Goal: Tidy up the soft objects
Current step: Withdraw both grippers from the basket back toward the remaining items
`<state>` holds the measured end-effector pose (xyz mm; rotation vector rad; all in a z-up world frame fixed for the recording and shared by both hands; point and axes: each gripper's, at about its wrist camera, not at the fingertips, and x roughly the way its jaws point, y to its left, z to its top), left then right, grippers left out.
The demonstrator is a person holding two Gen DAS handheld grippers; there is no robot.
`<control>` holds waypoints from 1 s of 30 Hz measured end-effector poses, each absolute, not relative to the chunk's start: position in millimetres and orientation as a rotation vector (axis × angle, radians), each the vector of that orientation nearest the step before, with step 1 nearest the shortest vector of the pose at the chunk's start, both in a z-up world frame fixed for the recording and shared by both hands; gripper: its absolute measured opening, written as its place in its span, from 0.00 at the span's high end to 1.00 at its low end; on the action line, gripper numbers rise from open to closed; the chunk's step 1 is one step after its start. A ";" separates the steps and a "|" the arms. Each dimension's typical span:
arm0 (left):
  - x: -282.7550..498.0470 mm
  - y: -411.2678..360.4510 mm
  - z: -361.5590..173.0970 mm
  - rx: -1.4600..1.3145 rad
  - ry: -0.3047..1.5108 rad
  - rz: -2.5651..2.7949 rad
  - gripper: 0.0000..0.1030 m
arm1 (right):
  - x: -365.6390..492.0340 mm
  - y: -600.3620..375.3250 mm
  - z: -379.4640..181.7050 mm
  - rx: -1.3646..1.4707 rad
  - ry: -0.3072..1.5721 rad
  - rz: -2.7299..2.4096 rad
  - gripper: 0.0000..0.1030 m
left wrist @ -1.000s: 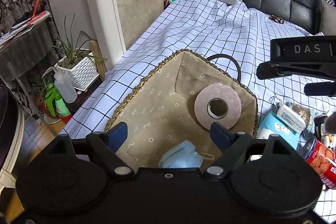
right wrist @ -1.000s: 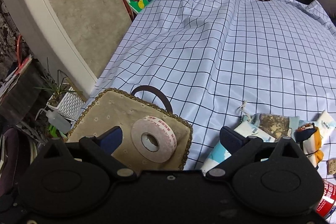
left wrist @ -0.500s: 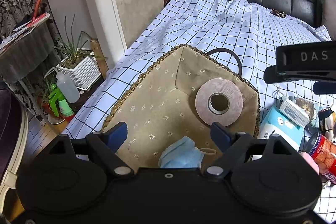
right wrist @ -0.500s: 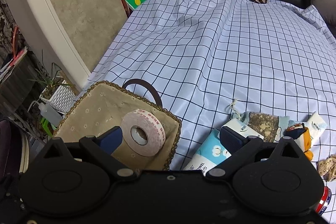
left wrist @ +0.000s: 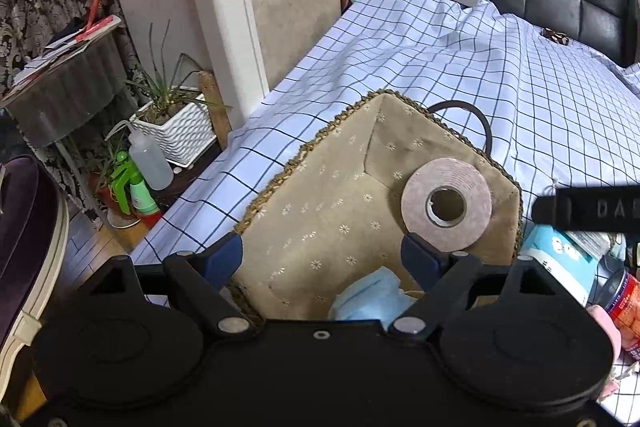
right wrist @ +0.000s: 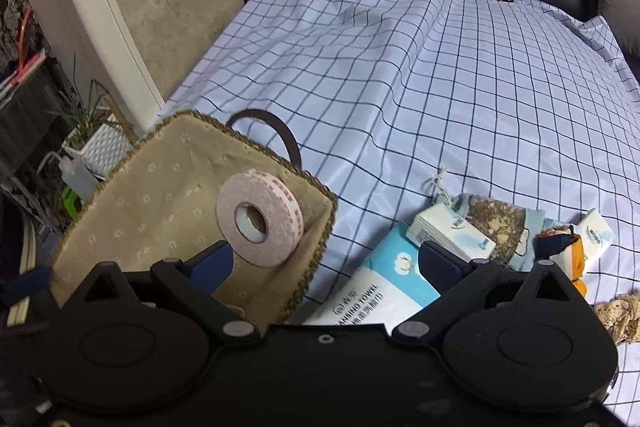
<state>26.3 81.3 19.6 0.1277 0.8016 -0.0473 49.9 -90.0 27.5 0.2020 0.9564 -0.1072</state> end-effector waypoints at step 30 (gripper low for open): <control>1.0 13.8 16.1 0.253 0.748 -0.179 0.03 | -33.0 -195.3 17.6 0.095 0.965 -0.309 0.01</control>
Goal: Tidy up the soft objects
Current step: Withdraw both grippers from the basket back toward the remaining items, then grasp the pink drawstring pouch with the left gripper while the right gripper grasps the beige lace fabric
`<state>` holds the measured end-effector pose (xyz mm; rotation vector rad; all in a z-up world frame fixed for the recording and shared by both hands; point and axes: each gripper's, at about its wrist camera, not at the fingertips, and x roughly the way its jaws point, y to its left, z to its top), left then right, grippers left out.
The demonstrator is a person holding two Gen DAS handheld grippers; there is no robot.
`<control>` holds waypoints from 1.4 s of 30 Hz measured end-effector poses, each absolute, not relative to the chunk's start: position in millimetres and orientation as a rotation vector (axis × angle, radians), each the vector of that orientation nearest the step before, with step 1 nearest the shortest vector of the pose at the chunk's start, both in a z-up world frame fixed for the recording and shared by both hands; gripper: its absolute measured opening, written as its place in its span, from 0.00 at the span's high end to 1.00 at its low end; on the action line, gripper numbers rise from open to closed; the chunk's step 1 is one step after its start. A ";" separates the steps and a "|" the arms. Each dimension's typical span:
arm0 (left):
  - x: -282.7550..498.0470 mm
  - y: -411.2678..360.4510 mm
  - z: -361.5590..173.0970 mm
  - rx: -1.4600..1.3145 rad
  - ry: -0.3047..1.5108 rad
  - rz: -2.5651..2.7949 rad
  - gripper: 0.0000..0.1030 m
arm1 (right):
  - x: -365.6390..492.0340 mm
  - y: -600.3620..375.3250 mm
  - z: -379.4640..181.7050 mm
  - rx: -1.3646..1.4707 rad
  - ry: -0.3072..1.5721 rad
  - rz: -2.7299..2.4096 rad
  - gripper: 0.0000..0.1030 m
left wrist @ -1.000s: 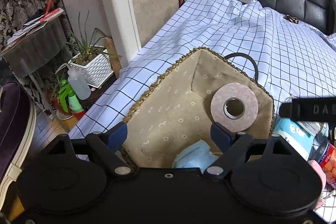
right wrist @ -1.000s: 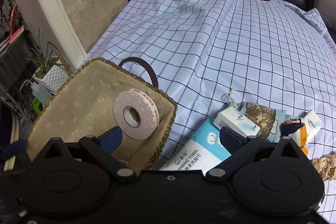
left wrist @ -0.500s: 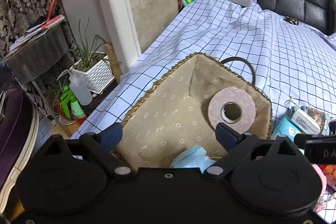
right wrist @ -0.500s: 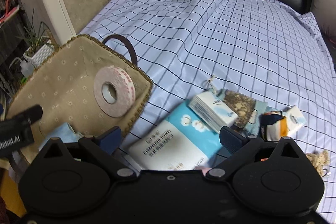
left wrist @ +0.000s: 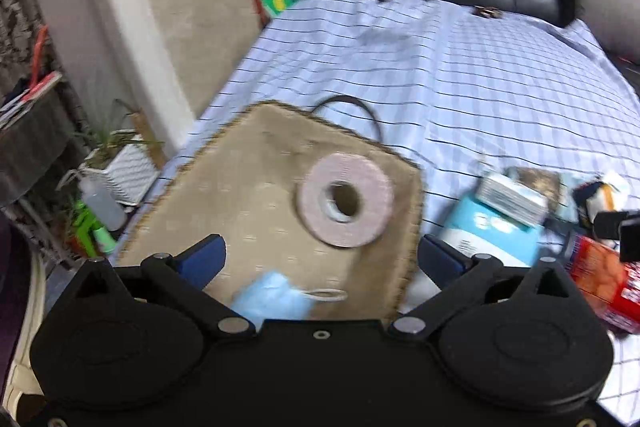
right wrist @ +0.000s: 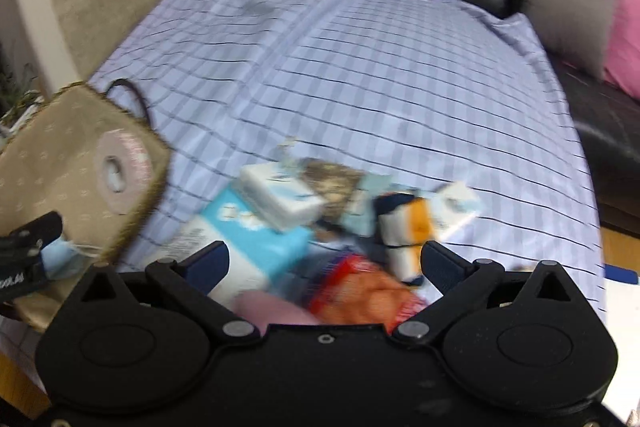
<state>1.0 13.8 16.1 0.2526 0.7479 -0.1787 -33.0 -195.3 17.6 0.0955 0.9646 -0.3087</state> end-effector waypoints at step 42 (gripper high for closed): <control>-53.4 -140.5 -78.0 0.420 0.989 -0.587 0.35 | -61.8 -374.5 -90.5 0.285 1.153 -0.722 0.05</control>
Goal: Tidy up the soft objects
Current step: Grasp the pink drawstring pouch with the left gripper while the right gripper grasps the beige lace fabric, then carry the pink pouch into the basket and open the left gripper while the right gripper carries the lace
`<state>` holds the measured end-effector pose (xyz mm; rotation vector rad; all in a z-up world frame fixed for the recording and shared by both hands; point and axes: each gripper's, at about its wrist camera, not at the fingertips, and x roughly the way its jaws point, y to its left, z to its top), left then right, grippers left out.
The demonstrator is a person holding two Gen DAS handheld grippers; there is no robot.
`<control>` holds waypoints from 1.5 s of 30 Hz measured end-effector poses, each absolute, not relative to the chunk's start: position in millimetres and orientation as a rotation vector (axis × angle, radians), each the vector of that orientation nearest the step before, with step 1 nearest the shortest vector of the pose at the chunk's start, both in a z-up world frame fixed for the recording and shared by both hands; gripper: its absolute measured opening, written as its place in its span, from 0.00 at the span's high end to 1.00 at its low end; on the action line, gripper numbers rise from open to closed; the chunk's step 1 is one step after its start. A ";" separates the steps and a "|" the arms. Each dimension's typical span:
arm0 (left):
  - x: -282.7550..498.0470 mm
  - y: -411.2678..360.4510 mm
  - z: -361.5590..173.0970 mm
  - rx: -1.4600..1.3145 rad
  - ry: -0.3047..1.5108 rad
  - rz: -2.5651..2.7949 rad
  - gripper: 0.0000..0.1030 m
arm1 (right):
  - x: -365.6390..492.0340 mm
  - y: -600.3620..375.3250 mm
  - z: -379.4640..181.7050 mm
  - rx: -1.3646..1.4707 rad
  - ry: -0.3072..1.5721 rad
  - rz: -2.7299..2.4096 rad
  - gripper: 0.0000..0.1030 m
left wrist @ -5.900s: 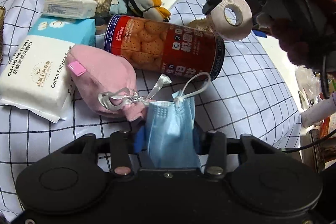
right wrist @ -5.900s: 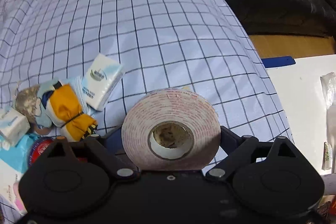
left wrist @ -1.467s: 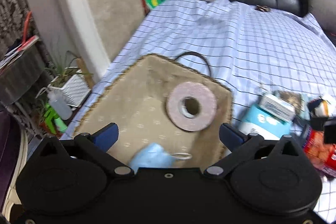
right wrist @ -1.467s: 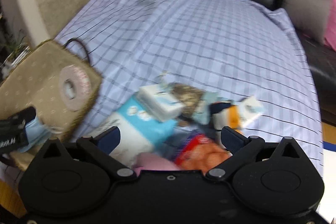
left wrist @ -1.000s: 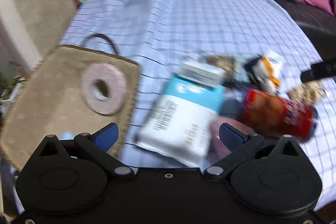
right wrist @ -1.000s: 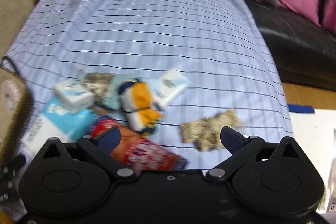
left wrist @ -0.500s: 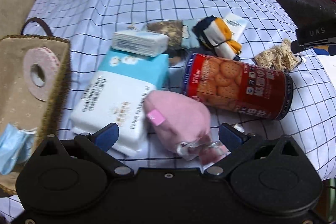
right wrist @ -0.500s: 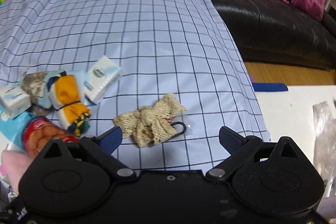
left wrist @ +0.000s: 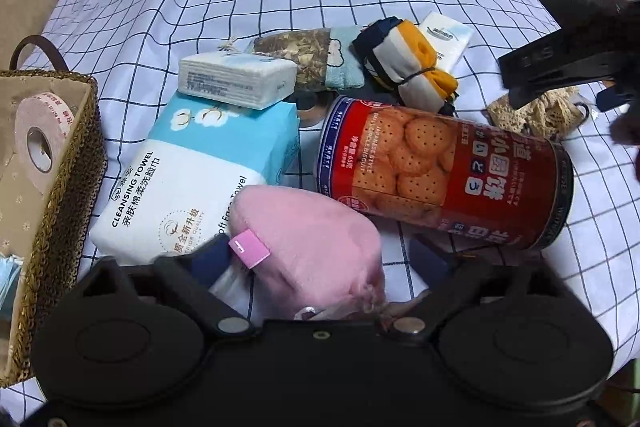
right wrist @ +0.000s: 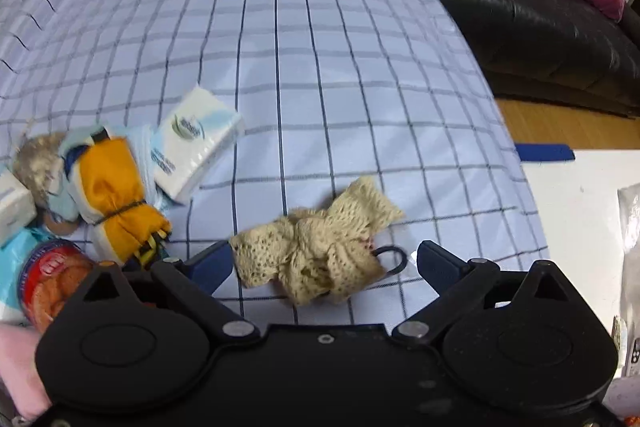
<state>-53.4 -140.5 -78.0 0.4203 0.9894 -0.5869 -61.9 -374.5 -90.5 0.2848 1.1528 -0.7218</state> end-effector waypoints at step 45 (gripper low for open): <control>-28.7 -72.4 -3.1 0.295 0.979 -0.513 0.68 | -60.7 -310.1 -9.8 0.387 1.140 -0.470 0.49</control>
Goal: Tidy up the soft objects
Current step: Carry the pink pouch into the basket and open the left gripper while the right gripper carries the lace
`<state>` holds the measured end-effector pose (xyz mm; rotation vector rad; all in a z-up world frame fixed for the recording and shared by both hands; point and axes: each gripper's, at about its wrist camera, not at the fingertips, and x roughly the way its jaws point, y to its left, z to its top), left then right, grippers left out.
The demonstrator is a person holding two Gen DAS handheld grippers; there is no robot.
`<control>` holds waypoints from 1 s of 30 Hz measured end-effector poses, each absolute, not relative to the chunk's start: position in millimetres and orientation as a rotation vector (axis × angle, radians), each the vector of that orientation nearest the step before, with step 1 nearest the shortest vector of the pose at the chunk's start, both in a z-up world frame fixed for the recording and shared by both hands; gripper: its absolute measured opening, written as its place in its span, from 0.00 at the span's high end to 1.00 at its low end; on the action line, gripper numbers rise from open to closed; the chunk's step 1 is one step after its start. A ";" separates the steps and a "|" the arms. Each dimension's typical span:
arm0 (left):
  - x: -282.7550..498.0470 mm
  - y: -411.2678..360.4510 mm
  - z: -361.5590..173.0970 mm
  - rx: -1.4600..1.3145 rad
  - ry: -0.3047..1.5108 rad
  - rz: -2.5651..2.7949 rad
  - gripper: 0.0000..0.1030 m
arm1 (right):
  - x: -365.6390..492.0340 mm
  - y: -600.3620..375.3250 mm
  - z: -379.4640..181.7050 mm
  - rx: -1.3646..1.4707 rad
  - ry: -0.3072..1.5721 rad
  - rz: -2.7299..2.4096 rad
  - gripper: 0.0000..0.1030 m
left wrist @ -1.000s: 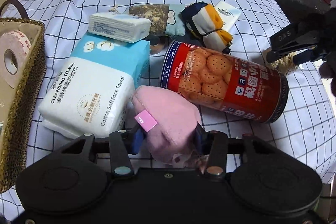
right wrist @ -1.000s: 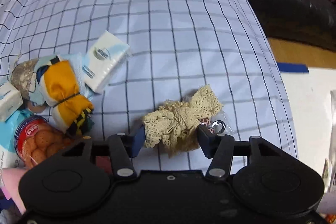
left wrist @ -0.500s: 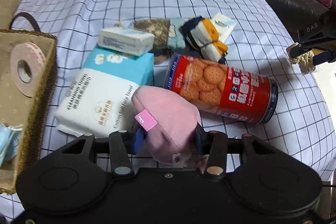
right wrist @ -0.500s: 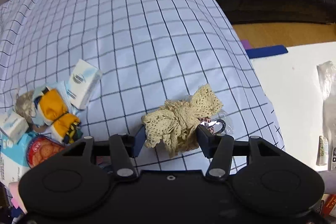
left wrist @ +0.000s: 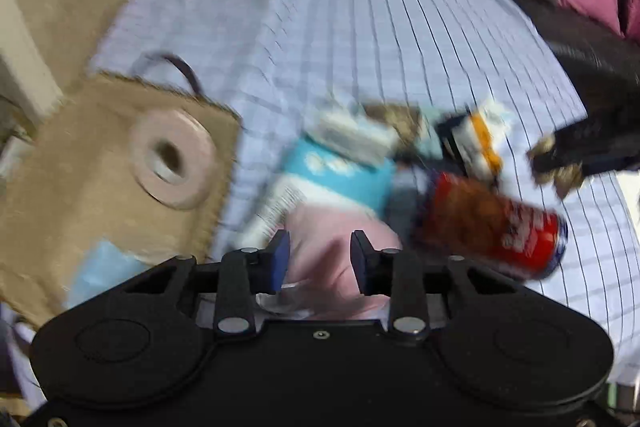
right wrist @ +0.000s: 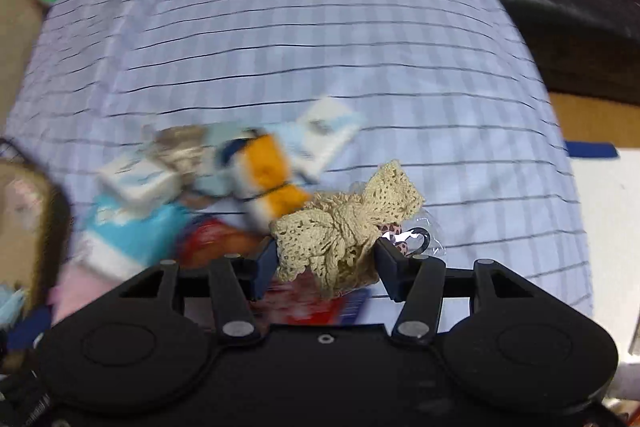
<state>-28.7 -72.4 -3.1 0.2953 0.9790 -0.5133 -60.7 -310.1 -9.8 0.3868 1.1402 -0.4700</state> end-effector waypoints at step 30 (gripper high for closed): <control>-74.2 -48.2 -37.7 0.427 0.961 -0.547 0.21 | -63.9 -259.9 8.7 0.298 1.117 -0.350 0.48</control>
